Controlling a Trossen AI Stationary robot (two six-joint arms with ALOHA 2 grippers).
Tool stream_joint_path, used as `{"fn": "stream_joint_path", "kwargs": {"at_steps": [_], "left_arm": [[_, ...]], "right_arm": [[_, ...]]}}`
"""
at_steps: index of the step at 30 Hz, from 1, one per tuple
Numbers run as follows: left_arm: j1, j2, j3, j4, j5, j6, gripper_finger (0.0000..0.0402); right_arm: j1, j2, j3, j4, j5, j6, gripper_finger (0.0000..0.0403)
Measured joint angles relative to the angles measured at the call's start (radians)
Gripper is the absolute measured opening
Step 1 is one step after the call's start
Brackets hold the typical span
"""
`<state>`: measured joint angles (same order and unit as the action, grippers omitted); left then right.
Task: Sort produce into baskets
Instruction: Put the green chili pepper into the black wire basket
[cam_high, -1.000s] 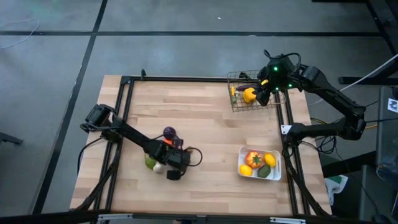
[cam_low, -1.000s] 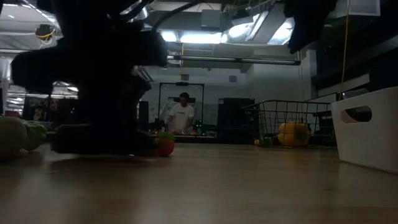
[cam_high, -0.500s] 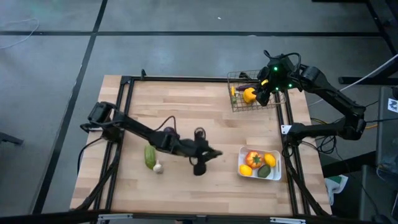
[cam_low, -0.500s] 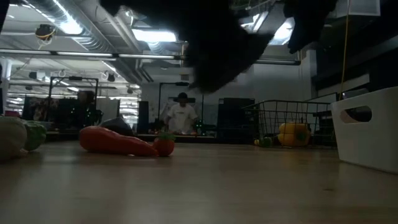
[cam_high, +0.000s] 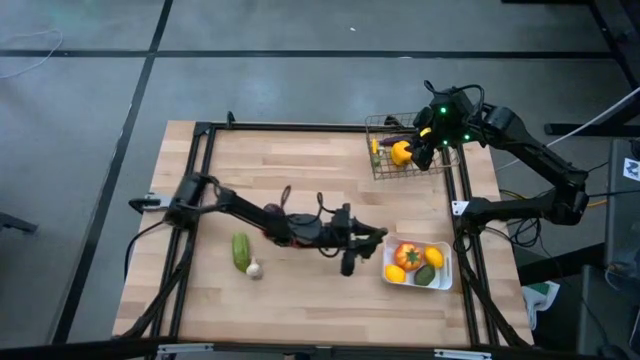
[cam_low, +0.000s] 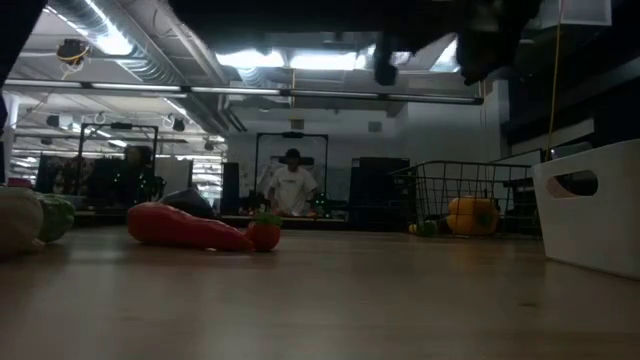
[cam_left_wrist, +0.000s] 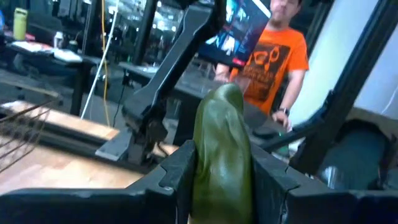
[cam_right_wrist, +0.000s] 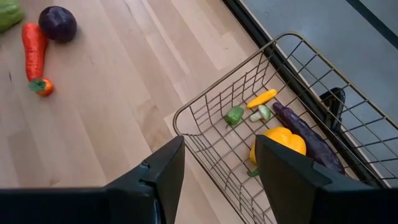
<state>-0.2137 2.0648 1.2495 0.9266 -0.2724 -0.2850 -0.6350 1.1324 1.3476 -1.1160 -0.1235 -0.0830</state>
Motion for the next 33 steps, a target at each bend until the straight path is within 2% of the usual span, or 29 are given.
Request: {"fn": "stream_joint_path", "kwargs": {"at_steps": [8, 12, 23, 33], "left_arm": [[0.015, 0.208, 0.261, -0.001, 0.000, 0.086, 0.0115], [0.028, 0.284, 0.342, -0.003, -0.001, 0.102, 0.0115], [0.070, 0.387, 0.413, -0.019, -0.001, 0.076, 0.0115], [0.084, 0.388, 0.417, -0.095, 0.000, 0.074, 0.0116]], "right_arm": [[0.000, 0.000, 0.000, 0.000, -0.001, 0.000, 0.0193], [0.000, 0.000, 0.000, 0.000, -0.001, 0.000, 0.0193], [0.000, 0.000, 0.000, -0.001, -0.001, 0.000, 0.0193], [0.000, 0.000, 0.000, 0.000, -0.001, 0.000, 0.0193]]}}
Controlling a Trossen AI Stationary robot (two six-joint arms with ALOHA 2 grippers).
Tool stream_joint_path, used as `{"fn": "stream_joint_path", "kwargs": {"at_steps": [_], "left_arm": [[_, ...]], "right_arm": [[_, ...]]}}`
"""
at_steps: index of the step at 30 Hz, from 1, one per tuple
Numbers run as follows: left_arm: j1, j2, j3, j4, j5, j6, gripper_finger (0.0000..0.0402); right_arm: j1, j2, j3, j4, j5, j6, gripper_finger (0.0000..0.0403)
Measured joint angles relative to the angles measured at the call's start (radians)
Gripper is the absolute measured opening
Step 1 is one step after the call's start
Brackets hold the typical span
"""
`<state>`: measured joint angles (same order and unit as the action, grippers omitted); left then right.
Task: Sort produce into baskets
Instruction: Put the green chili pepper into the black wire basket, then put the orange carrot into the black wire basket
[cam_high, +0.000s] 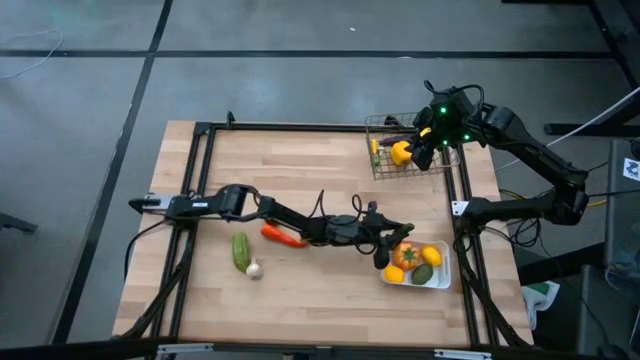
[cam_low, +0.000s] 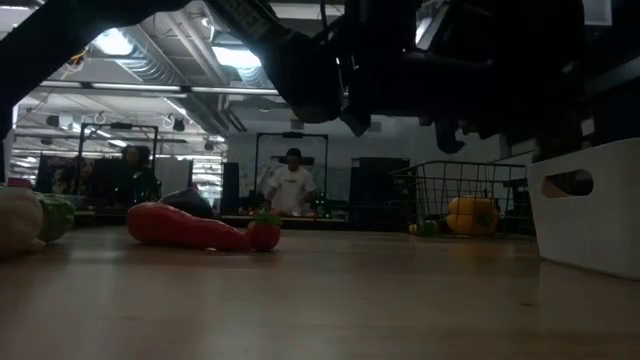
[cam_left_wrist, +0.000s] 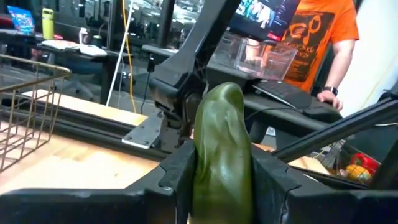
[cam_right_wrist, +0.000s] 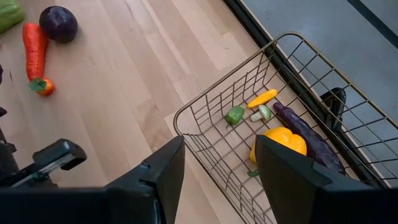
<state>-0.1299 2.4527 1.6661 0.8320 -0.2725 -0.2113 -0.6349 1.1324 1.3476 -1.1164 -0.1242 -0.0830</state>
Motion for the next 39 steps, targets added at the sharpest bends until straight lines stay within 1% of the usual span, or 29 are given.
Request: {"fn": "stream_joint_path", "kwargs": {"at_steps": [9, 14, 17, 20, 25, 28, 32, 36, 37, 39], "left_arm": [[-0.001, 0.000, 0.000, -0.007, 0.006, 0.031, 0.0116], [-0.001, 0.000, 0.000, -0.009, 0.007, 0.004, 0.0116], [-0.001, 0.000, 0.000, -0.012, 0.007, 0.038, 0.0117], [-0.002, 0.000, 0.000, -0.011, 0.007, 0.067, 0.0131], [-0.001, 0.000, 0.000, -0.011, 0.008, 0.068, 0.0176], [-0.001, 0.000, 0.000, -0.010, 0.008, 0.064, 0.0193], [-0.001, 0.000, 0.000, -0.009, 0.008, 0.062, 0.0199], [-0.001, -0.026, 0.000, -0.020, 0.009, 0.118, 0.0200], [-0.001, -0.041, 0.000, -0.031, 0.012, 0.134, 0.0200], [-0.001, -0.088, 0.000, -0.106, 0.031, 0.163, 0.0200]], "right_arm": [[0.000, 0.000, 0.000, 0.000, 0.000, 0.000, 0.0193], [0.000, 0.000, 0.000, 0.000, 0.000, 0.000, 0.0193], [0.000, 0.000, 0.000, 0.000, 0.000, 0.000, 0.0193], [0.000, 0.000, 0.000, 0.000, 0.000, 0.000, 0.0193], [0.000, 0.000, 0.000, 0.000, 0.000, 0.000, 0.0193], [0.000, 0.000, 0.000, 0.000, 0.000, 0.000, 0.0193], [0.000, 0.000, 0.000, -0.001, 0.000, 0.000, 0.0193], [0.000, -0.002, 0.000, -0.020, 0.000, 0.000, 0.0193], [0.000, -0.005, -0.001, -0.020, 0.000, 0.000, 0.0193], [0.001, -0.012, -0.001, -0.022, 0.000, 0.000, 0.0193]]}}
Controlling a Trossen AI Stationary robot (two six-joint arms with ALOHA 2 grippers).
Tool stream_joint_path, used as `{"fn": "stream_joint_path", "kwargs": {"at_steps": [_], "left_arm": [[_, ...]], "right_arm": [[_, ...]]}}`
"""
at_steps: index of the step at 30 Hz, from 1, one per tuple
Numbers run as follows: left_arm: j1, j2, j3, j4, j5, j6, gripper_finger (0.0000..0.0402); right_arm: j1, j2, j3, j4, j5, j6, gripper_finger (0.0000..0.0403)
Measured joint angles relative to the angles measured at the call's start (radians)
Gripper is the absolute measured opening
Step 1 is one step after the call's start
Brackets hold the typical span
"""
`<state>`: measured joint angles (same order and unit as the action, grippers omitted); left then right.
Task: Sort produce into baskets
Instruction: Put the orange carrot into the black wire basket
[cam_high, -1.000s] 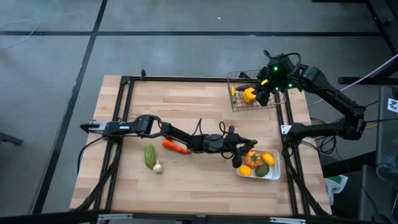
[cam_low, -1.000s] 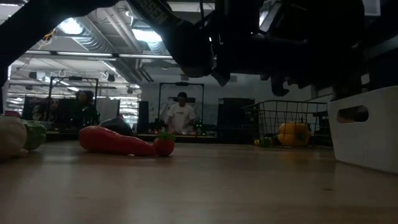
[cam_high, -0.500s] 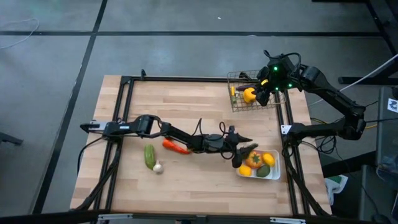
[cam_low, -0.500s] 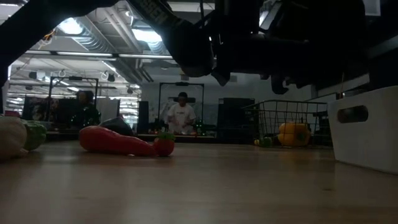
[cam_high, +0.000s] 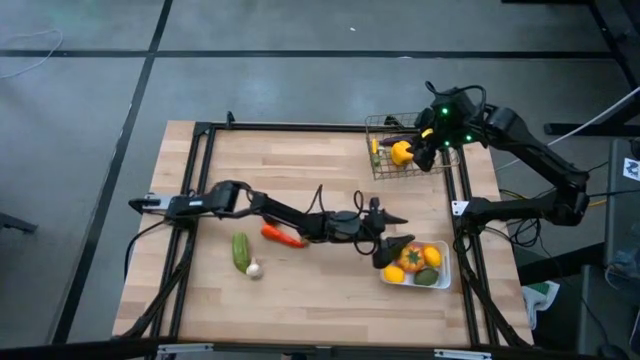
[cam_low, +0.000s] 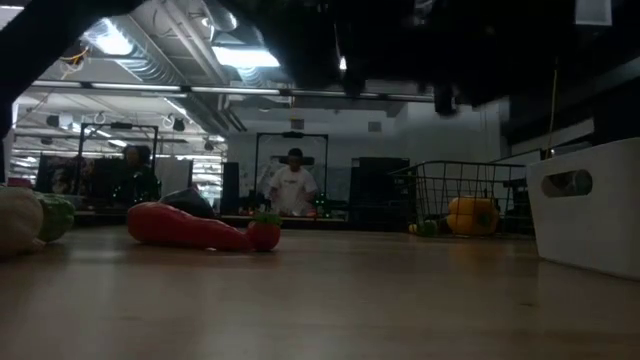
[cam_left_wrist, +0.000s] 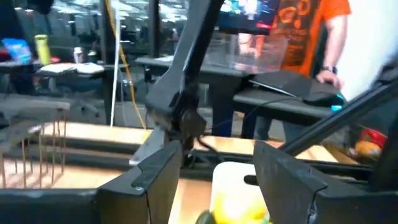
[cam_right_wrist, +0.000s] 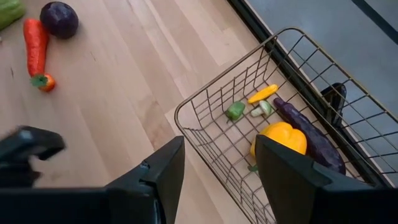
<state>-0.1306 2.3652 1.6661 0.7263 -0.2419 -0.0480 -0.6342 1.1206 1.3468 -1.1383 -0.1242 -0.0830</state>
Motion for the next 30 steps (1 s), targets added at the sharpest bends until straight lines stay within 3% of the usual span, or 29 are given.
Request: {"fn": "stream_joint_path", "kwargs": {"at_steps": [3, 11, 14, 18, 25, 30], "left_arm": [[0.001, -0.097, 0.000, -0.199, 0.028, 0.062, 0.0200], [0.002, -0.441, 0.002, -1.057, 0.035, 0.250, 0.0200], [0.002, -0.544, 0.001, -1.322, 0.037, 0.251, 0.0200], [0.003, -0.647, 0.001, -1.605, 0.043, 0.145, 0.0200], [-0.001, -0.676, -0.055, -1.891, 0.055, 0.017, 0.0200], [-0.007, -0.666, -0.160, -1.902, 0.107, 0.049, 0.0200]], "right_arm": [[0.000, -0.007, 0.000, -0.001, -0.001, 0.009, 0.0193], [0.139, -0.003, 0.000, 0.054, 0.002, 0.054, 0.0193], [0.212, 0.004, 0.000, 0.099, 0.012, 0.058, 0.0193], [0.303, 0.009, 0.000, 0.157, 0.052, 0.061, 0.0193], [0.426, 0.036, 0.000, 0.231, 0.124, 0.064, 0.0193], [0.494, 0.057, 0.000, 0.253, 0.160, 0.082, 0.0193]]}}
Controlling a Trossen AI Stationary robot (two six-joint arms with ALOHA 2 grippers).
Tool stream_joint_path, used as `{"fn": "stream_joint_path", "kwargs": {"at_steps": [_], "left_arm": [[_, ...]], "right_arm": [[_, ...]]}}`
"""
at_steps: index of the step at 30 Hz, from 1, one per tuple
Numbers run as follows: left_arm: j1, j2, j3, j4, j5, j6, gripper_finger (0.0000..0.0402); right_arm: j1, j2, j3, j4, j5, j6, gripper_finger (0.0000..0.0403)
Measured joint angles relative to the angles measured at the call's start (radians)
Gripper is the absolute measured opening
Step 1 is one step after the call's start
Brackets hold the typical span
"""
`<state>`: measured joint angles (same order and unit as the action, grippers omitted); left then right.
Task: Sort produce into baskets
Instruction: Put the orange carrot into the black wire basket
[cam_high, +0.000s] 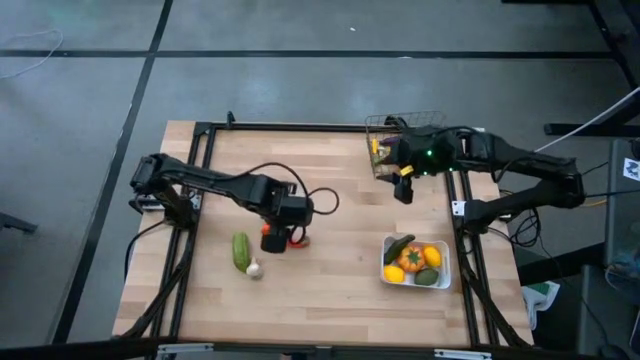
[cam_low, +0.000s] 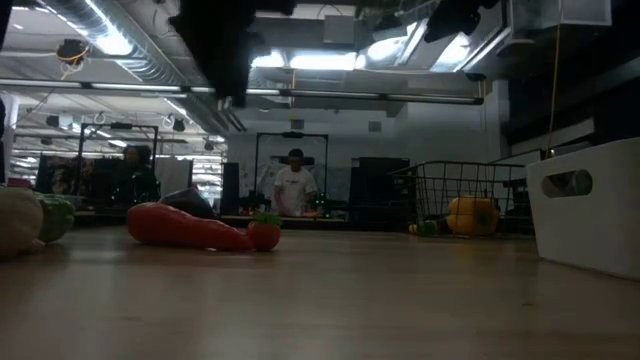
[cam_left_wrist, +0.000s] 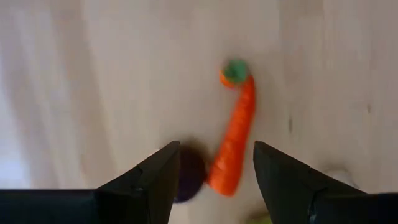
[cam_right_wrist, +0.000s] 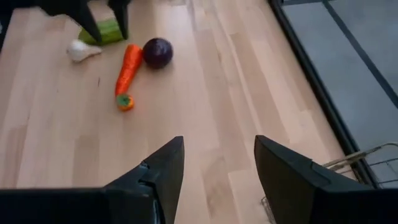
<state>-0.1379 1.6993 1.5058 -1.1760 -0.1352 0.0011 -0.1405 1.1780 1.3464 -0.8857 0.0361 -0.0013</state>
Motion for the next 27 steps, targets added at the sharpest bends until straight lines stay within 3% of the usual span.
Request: {"fn": "stream_joint_path", "kwargs": {"at_steps": [5, 15, 27], "left_arm": [[0.000, 0.000, -0.127, 0.056, 0.072, 0.009, 0.0200], [-0.001, 0.000, -0.351, 0.299, 0.074, 0.031, 0.0200], [-0.001, 0.000, -0.471, 0.497, 0.120, 0.026, 0.0200]], "right_arm": [[0.045, 0.014, 0.000, -0.017, 0.000, 0.001, 0.0193], [0.071, 0.042, -0.014, -0.020, 0.009, 0.052, 0.0193], [0.114, 0.044, -0.320, 0.351, -0.005, 0.132, 0.0193]]}}
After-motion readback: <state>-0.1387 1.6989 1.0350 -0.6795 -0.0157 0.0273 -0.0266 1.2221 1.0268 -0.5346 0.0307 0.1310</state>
